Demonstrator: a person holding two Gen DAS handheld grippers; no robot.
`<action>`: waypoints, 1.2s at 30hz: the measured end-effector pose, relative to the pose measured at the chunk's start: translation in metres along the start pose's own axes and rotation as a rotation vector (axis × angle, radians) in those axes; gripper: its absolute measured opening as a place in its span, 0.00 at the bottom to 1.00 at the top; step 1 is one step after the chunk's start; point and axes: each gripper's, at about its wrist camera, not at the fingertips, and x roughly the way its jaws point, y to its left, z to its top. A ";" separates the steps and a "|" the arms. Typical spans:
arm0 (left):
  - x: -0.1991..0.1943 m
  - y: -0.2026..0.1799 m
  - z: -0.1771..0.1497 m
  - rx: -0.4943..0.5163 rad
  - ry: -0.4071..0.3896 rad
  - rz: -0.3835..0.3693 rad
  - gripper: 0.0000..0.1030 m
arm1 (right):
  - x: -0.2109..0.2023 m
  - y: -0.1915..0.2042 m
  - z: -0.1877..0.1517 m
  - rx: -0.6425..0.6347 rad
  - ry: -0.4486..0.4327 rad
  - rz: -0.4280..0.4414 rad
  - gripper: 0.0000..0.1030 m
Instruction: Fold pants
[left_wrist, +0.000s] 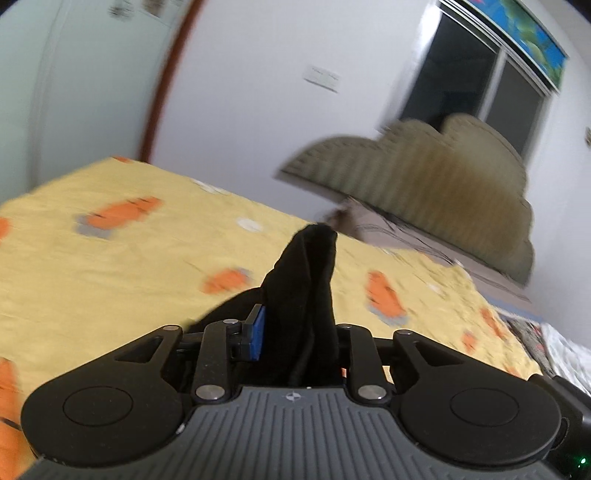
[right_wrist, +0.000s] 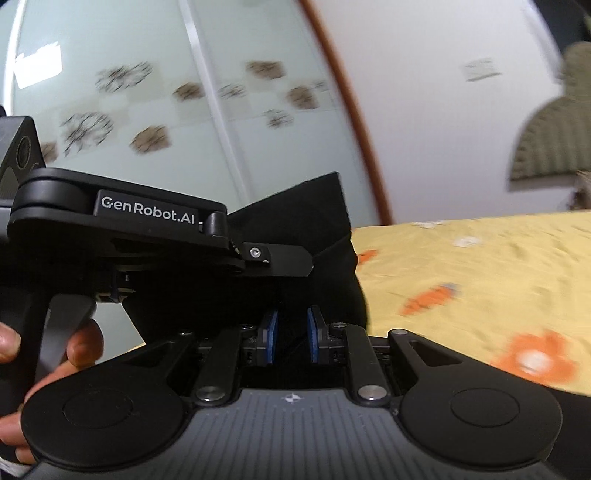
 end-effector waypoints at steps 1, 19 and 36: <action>0.007 -0.014 -0.006 0.006 0.020 -0.016 0.29 | -0.012 -0.011 -0.002 0.027 -0.004 -0.019 0.16; 0.136 -0.152 -0.113 0.189 0.329 -0.127 0.54 | -0.117 -0.153 -0.080 0.424 0.054 -0.343 0.17; 0.091 -0.001 -0.039 0.208 0.207 0.183 0.88 | -0.094 -0.147 -0.037 0.242 0.089 -0.480 0.62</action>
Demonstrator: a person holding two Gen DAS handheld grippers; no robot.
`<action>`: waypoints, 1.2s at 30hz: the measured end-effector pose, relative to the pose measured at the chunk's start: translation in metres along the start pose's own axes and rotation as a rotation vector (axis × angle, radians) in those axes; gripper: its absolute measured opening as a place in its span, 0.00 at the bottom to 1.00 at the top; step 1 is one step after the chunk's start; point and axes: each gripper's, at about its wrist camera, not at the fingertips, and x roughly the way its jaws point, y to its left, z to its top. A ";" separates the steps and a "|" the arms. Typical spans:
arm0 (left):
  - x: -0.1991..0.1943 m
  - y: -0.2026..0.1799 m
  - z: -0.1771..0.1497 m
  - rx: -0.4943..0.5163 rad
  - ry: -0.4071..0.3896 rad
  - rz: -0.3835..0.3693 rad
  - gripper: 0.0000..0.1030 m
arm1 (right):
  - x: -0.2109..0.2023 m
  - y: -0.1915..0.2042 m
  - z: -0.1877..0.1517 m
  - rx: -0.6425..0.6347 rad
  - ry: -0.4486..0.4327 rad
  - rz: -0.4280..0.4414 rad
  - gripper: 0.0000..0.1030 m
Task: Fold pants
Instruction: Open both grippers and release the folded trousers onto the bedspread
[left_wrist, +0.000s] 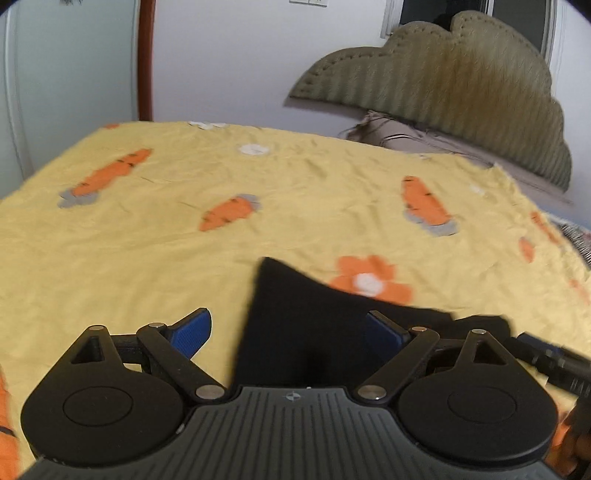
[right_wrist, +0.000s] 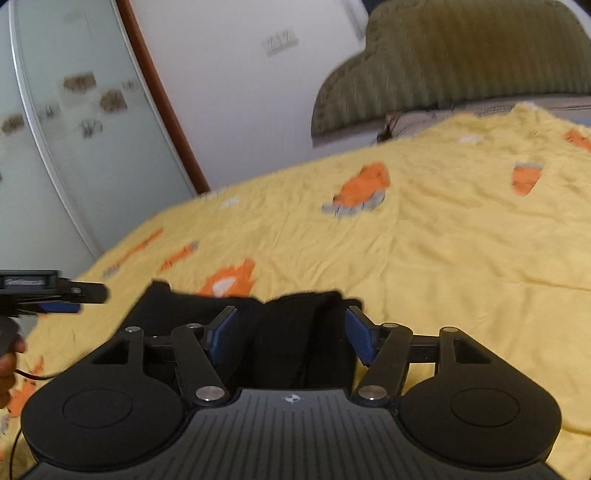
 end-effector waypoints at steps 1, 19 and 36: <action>0.002 0.004 -0.001 0.019 -0.004 0.009 0.88 | 0.006 -0.001 -0.002 0.018 0.011 0.004 0.62; 0.055 -0.006 0.003 0.106 0.144 -0.098 0.86 | 0.012 -0.029 0.002 0.094 0.025 -0.035 0.27; -0.070 0.105 -0.012 0.081 -0.135 0.563 0.88 | -0.059 0.001 -0.061 0.086 0.114 0.105 0.46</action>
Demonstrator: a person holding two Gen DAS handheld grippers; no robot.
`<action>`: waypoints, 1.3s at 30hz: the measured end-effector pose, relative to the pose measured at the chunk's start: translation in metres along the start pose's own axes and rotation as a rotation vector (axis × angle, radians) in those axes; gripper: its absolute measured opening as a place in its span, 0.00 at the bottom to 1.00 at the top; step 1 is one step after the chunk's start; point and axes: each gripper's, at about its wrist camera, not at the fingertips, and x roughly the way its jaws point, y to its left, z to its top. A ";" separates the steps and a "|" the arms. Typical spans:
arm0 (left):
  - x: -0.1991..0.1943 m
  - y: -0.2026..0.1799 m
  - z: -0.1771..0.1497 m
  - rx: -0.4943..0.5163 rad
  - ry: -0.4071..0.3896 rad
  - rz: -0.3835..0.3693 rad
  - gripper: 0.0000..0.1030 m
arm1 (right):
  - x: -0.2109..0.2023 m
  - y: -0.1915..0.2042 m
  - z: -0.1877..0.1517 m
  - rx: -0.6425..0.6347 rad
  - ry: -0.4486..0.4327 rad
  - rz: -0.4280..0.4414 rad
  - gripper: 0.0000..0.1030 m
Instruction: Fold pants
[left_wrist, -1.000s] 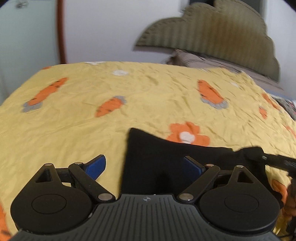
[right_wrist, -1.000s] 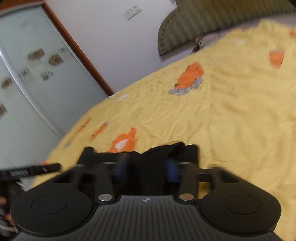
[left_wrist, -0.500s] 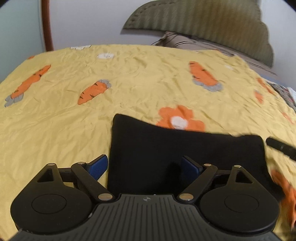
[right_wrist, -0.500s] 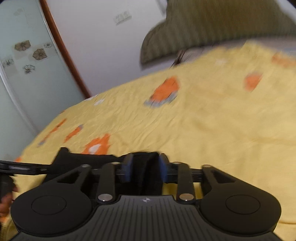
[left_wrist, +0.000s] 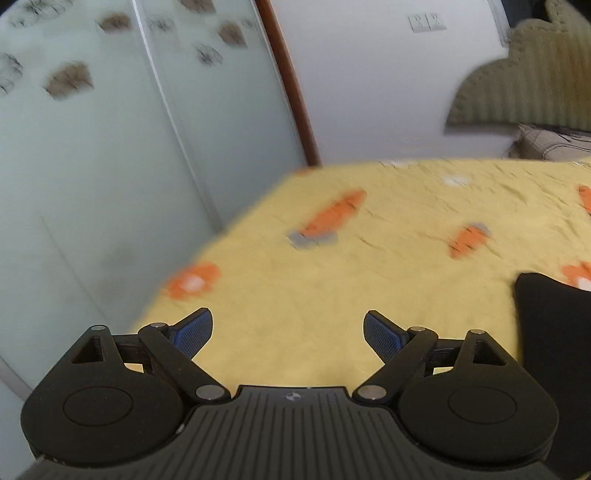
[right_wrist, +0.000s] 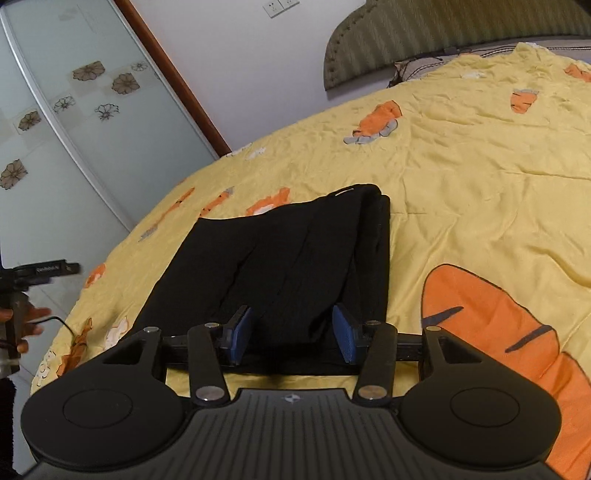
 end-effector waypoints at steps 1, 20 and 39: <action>-0.003 -0.002 0.000 0.007 -0.007 -0.064 0.90 | 0.001 0.000 0.000 -0.001 0.004 0.001 0.46; 0.037 -0.101 -0.026 0.154 0.151 -0.702 0.97 | -0.008 -0.028 0.028 0.019 -0.020 -0.032 0.76; 0.099 -0.125 -0.016 0.122 0.257 -1.135 0.99 | 0.070 -0.080 0.070 0.133 0.216 0.359 0.82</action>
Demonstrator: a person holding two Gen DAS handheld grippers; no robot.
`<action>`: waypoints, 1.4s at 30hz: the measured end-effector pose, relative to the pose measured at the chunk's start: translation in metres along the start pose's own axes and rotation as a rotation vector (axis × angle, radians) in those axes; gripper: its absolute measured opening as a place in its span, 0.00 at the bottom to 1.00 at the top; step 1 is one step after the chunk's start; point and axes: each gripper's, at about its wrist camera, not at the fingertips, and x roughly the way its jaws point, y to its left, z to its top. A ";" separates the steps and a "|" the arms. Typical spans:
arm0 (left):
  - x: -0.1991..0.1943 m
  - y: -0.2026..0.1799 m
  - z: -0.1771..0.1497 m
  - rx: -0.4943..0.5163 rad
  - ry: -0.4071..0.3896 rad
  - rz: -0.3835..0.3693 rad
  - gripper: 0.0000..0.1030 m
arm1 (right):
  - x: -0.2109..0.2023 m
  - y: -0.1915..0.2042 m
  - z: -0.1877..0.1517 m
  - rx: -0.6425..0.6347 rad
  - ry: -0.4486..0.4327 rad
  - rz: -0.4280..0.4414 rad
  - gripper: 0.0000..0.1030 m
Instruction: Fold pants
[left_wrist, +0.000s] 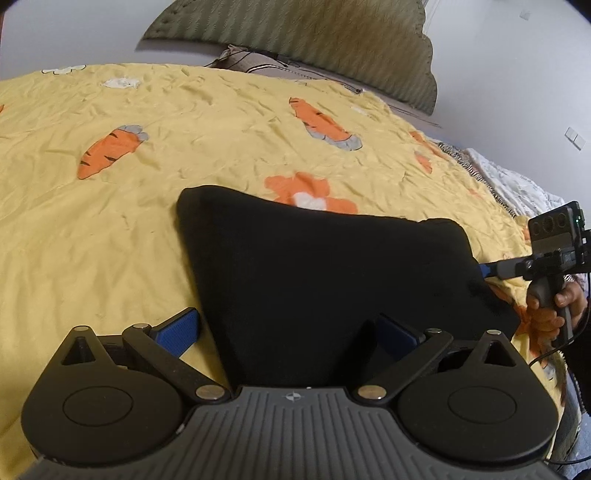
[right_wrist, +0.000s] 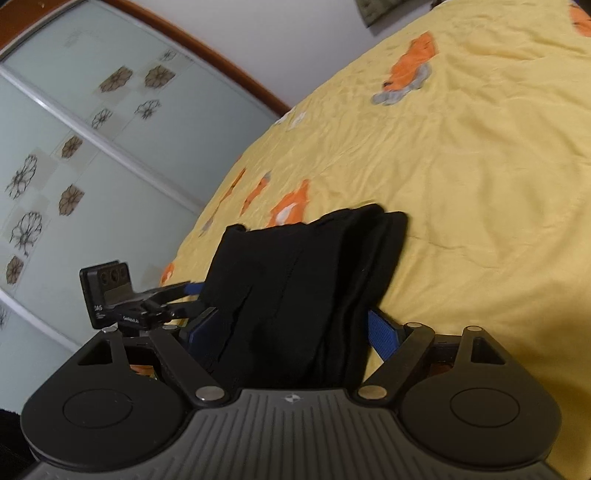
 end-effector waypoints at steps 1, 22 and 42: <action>0.001 -0.001 0.000 -0.008 0.011 -0.034 0.99 | 0.003 0.003 0.000 -0.005 0.005 -0.003 0.82; -0.082 -0.022 0.002 -0.118 -0.185 0.130 0.11 | 0.013 0.082 0.014 -0.134 -0.130 -0.061 0.25; -0.056 -0.048 0.011 -0.092 -0.173 0.418 0.80 | 0.067 0.161 0.005 -0.545 -0.167 -0.436 0.57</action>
